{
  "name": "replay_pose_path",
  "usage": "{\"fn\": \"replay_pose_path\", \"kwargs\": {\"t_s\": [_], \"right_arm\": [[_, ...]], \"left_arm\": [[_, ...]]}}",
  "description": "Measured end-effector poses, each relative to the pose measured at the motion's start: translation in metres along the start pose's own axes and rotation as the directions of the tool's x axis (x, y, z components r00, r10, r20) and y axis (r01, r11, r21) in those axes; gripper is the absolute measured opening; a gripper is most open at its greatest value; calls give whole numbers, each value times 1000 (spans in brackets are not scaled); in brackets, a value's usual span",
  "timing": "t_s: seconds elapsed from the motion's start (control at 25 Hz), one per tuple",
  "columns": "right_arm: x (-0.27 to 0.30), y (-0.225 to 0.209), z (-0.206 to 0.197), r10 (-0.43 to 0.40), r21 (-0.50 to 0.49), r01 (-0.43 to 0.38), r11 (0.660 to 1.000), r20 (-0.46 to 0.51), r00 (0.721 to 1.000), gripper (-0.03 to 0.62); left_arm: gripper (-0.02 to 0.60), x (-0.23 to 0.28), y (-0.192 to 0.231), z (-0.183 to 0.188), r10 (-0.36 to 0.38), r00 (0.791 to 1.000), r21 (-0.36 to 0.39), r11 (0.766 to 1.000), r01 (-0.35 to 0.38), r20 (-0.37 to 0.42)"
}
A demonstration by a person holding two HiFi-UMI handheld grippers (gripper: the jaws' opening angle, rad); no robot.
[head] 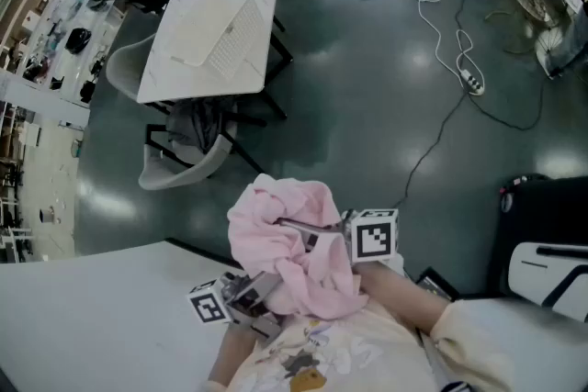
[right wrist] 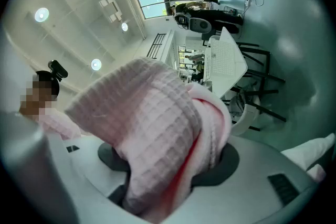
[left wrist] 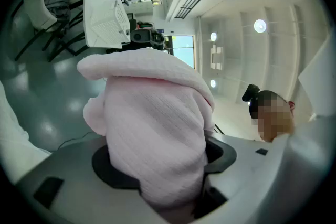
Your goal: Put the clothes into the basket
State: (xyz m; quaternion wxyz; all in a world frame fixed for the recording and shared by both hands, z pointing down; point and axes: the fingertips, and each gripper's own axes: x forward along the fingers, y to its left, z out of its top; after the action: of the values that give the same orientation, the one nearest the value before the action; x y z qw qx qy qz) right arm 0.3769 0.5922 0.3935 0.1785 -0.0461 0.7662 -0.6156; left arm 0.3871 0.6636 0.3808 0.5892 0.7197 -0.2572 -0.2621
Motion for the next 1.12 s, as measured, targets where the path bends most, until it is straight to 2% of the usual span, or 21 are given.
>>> {"fn": "replay_pose_path", "kwargs": {"t_s": [0.2,0.56,0.96,1.12], "right_arm": [[11,3,21,10,-15,-9,1000,16,1000,295],[30,-5,30,-1,-33,3,999,54,999,295],[12,-9,32,4,-4,-4,1000,41,999,295],[5,-25,36,-25,36,23,999,37,999,295]], "left_arm": [[306,13,-1,18,-11,1000,3,1000,11,2],[305,8,4,42,-10,999,3,1000,10,-34],[307,19,10,28,-3,1000,-2,1000,3,-18],[305,26,22,26,1,1000,-41,999,-1,3]]}}
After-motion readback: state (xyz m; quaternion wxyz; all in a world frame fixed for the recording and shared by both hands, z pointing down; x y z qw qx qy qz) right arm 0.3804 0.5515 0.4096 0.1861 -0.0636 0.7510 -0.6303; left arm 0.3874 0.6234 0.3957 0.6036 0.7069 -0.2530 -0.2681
